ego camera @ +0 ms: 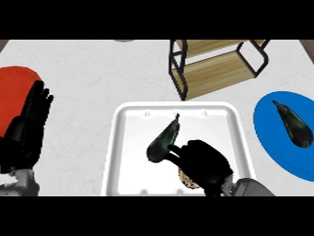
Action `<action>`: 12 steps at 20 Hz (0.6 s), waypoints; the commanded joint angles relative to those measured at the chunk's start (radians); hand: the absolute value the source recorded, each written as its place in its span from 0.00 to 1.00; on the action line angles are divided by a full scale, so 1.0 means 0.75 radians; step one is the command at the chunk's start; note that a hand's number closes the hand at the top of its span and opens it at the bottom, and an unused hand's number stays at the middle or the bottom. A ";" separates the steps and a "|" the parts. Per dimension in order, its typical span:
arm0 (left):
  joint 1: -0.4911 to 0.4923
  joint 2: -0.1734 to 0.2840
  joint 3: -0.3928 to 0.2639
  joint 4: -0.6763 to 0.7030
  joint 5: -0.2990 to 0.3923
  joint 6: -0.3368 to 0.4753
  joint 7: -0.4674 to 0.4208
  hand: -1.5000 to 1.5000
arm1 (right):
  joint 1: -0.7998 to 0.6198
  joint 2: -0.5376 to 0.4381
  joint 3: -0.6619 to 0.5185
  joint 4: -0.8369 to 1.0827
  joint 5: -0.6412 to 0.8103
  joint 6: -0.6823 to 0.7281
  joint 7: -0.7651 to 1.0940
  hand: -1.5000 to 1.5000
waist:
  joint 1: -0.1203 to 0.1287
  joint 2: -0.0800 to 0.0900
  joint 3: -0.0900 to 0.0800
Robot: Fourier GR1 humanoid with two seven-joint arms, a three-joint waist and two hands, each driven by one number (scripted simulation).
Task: Pick the cupcake from the tray and place it in the tiered shelf
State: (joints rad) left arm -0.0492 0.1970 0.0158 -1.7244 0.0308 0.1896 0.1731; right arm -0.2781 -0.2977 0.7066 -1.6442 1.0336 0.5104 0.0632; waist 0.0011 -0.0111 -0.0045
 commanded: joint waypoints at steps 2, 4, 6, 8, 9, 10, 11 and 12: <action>-0.070 0.010 0.031 0.001 0.012 -0.015 0.053 0.50 | -0.062 0.038 0.048 0.230 0.141 -0.193 -0.143 1.00 | 0.009 0.017 0.007; -0.004 0.018 0.055 -0.004 0.017 -0.045 -0.006 0.50 | -0.019 0.043 0.058 0.119 0.189 -0.175 -0.115 1.00 | 0.004 0.015 0.006; -0.079 -0.024 0.045 0.163 -0.002 -0.032 -0.072 0.50 | -0.036 0.063 0.019 0.155 0.175 -0.233 -0.175 1.00 | -0.001 0.017 0.006; -0.026 -0.001 0.070 0.110 0.022 -0.053 -0.092 0.50 | -0.004 0.088 -0.114 0.167 0.148 -0.197 -0.016 1.00 | -0.002 0.016 0.006; 0.001 -0.048 -0.003 0.066 -0.068 0.021 -0.072 0.50 | 0.064 0.030 -0.180 0.179 0.130 -0.243 0.005 1.00 | -0.010 0.016 0.007; 0.031 0.019 0.064 0.049 0.026 -0.069 -0.068 0.50 | 0.113 0.035 -0.238 0.118 0.092 -0.207 0.071 1.00 | -0.014 0.012 0.006; -0.006 -0.017 0.035 0.019 -0.009 -0.013 -0.027 0.50 | 0.105 0.037 -0.332 0.173 0.064 -0.208 0.112 1.00 | -0.019 0.014 0.007; -0.014 -0.018 0.036 0.061 -0.013 -0.013 -0.026 0.50 | 0.089 0.051 -0.414 0.161 0.035 -0.175 0.175 1.00 | -0.032 0.016 0.006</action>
State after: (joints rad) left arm -0.0553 0.1876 0.0421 -1.6855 0.0251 0.1726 0.1414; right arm -0.2453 -0.2631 0.5468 -1.5669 1.0953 0.3844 0.0865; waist -0.0088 -0.0107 -0.0071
